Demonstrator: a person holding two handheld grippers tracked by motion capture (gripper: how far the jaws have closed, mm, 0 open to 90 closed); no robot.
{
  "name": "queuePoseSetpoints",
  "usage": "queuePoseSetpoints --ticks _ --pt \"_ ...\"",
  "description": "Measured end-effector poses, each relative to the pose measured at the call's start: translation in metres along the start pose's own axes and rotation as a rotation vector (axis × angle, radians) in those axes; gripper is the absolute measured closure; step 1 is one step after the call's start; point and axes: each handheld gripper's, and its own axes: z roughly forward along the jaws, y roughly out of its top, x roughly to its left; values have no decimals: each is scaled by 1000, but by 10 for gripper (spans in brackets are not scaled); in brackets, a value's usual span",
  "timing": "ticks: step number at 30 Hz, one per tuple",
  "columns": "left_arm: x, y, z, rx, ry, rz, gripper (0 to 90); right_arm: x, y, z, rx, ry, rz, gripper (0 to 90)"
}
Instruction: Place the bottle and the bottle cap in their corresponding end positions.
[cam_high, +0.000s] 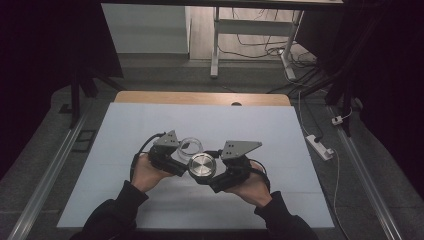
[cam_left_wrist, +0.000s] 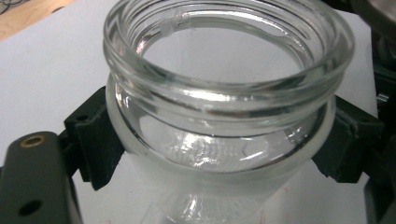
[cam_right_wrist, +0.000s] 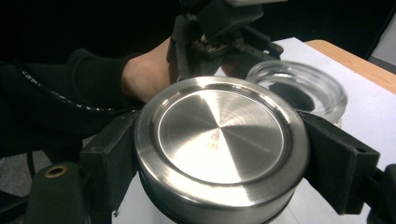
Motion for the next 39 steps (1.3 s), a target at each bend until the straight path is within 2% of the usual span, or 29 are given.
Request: queuePoseSetpoints --ticks 15,39 --pt "15 9 11 -16 26 -15 153 4 -19 3 14 6 1 183" --pt "38 20 36 -37 62 -3 154 5 -48 17 48 6 -6 183"
